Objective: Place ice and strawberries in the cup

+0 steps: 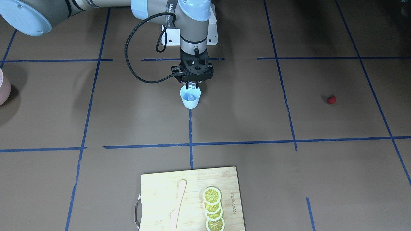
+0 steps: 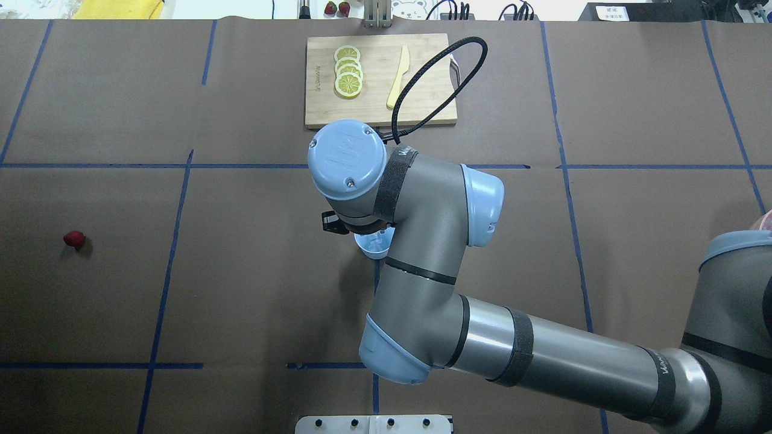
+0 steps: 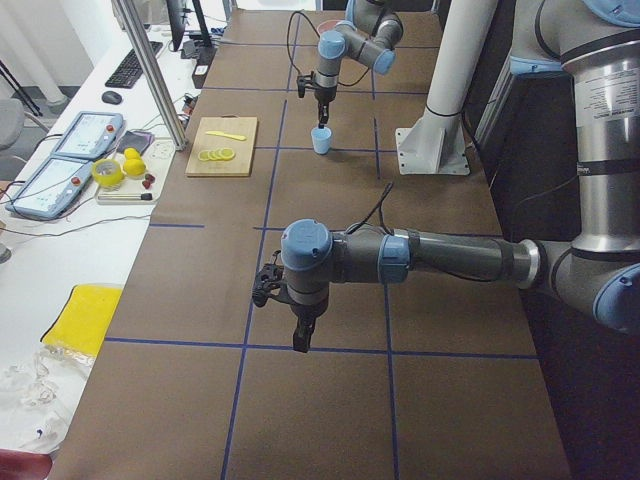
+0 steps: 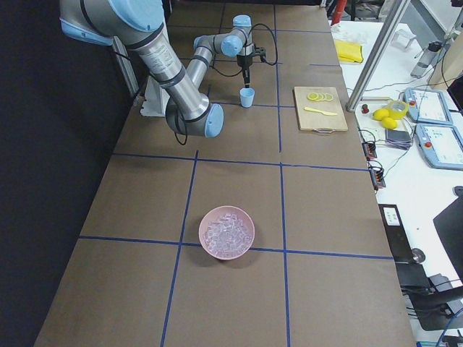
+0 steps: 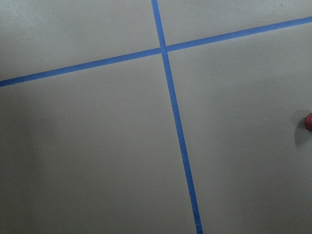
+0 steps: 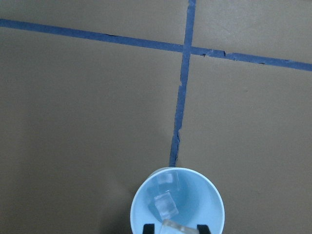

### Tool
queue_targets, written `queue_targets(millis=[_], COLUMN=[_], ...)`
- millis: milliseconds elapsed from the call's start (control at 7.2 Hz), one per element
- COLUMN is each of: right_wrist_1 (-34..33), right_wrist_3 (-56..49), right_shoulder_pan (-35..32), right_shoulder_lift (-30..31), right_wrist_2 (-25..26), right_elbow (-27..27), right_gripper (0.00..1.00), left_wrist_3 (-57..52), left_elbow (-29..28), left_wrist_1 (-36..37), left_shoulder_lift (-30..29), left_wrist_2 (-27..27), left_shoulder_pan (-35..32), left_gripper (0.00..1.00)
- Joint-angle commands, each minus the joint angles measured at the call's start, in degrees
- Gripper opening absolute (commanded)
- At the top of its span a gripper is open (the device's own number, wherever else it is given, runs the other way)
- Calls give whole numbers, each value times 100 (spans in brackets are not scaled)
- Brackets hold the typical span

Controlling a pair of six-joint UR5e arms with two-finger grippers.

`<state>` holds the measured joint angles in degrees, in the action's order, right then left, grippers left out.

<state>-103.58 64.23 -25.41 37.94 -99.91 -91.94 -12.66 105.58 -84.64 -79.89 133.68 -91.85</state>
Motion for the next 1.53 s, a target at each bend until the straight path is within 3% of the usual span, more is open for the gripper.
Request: queue_targets(millis=[0, 417, 695, 973, 1390], right_wrist_1=[-4, -4, 22, 5, -4], right_wrist_3=[2, -15, -495, -788, -2664], right_shoulder_pan=[19, 2, -523, -1348, -2772], right_shoulder_lift=[38, 21, 108, 614, 1696], right_wrist_2=[68, 59, -159, -1001, -1986], right_elbow=[27, -43, -288, -805, -1133], right_gripper=[96, 99, 99, 99, 99], left_wrist_3=[0, 0, -44, -44, -9], left_elbow=[6, -3, 59, 59, 24], left_wrist_1=[0, -9, -9, -236, -683], left_shoulder_lift=[0, 0, -44, -123, -149], left_wrist_2=[9, 0, -9, -62, -9], left_shoulder_pan=[0, 0, 0, 0, 9], left_gripper=[100, 100, 100, 100, 100])
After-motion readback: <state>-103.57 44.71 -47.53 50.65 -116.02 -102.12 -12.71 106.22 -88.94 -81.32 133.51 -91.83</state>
